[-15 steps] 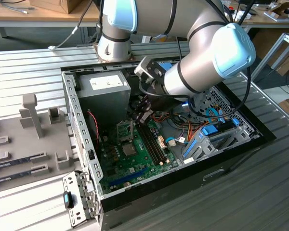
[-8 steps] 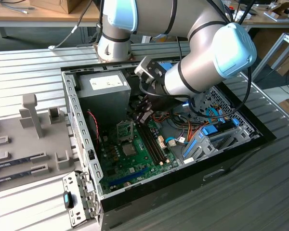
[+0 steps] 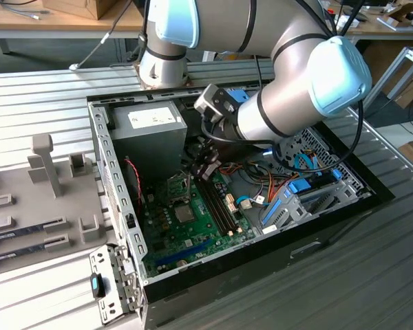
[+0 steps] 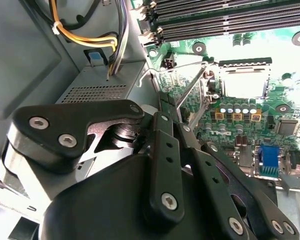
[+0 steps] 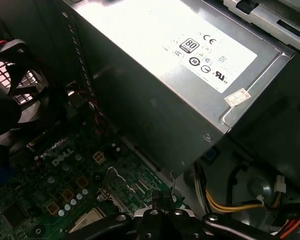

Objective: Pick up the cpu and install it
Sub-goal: 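Close the cpu cover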

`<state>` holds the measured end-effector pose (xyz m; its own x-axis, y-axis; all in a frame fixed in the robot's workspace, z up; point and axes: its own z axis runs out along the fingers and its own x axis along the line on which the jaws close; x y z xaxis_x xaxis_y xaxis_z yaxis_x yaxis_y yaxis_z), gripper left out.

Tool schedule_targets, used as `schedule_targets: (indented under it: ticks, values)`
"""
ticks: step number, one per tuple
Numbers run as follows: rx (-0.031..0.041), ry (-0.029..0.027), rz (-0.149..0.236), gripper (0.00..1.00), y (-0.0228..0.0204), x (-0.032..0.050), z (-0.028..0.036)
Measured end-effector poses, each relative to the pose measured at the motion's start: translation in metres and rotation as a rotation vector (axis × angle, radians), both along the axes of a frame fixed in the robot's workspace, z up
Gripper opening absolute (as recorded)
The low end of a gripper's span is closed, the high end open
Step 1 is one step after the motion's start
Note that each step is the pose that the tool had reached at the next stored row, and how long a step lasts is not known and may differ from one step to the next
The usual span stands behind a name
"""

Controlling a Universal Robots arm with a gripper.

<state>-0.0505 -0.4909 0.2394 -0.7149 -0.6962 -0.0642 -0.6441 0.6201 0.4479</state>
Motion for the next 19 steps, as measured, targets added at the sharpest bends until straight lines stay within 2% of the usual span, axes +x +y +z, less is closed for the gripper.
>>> schedule_targets:
  ticks: [4,10,14,19]
  values:
    - [-0.0001,0.0,0.0,0.11,-0.003,0.0,0.0]
    - [0.0,0.0,0.0,0.11,-0.0054,0.0,0.0]
    - [-0.0005,0.0,0.0,0.11,-0.0059,0.0,0.0]
    - [-0.0048,0.0,0.001,0.11,-0.0062,0.0001,0.0006]
